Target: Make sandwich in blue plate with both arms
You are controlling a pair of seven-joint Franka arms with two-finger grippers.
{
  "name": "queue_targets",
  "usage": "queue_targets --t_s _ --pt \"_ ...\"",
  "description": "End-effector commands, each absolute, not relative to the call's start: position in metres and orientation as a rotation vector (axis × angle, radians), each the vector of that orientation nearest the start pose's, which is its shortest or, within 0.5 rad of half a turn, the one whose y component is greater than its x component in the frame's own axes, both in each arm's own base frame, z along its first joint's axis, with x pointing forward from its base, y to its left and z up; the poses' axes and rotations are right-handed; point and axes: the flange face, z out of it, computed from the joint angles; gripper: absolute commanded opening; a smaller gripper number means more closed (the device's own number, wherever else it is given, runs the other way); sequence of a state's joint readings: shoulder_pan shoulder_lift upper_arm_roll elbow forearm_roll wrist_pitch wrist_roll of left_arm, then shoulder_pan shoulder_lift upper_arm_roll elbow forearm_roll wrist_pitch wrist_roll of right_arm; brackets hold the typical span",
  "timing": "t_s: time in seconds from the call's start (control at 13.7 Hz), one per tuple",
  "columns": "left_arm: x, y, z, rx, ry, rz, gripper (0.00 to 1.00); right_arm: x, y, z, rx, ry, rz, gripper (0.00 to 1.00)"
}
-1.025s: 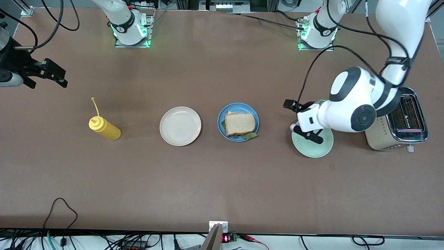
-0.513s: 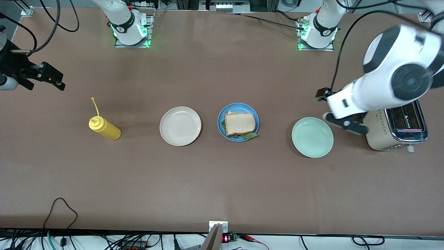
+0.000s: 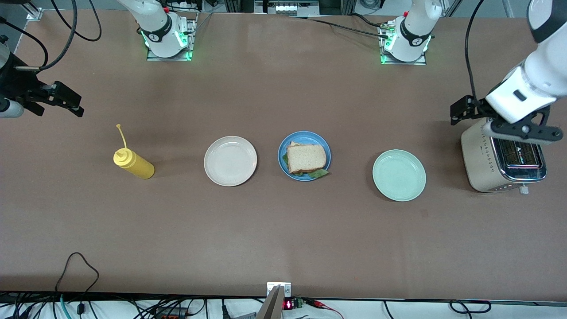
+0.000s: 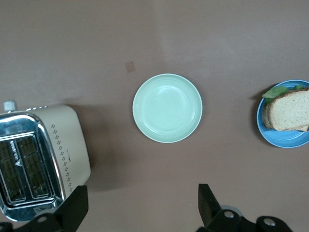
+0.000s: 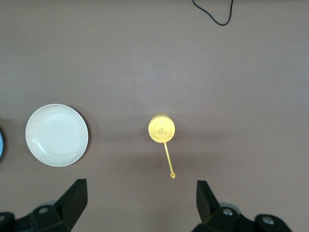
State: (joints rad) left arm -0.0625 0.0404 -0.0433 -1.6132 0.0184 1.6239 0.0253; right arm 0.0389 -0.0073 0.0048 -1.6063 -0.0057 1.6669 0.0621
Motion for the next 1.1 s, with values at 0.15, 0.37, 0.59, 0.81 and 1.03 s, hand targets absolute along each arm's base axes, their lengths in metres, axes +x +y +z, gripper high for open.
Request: queue_targets --t_s 0.15,0.37,0.59,0.81,1.03 --pt "0.533 -0.05 0.599 -3.119 0.209 -0.059 1.0 0.56 0.026 0.621 -3.155 0.03 -0.094 1.0" --pt "0.532 -0.046 0.595 -3.121 0.2 0.05 1.0 0.559 0.026 0.62 -3.153 0.032 -0.103 1.0" --pt "0.534 -0.045 0.593 -3.12 0.198 0.055 1.0 0.561 0.027 0.619 -3.152 0.025 -0.113 1.0" --pt "0.535 -0.043 0.593 -3.118 0.193 0.052 1.0 0.561 0.027 0.618 -3.155 0.024 -0.111 1.0" --pt "0.534 -0.046 0.594 -3.117 0.2 0.052 1.0 0.561 0.027 0.617 -3.156 0.022 -0.106 1.0"
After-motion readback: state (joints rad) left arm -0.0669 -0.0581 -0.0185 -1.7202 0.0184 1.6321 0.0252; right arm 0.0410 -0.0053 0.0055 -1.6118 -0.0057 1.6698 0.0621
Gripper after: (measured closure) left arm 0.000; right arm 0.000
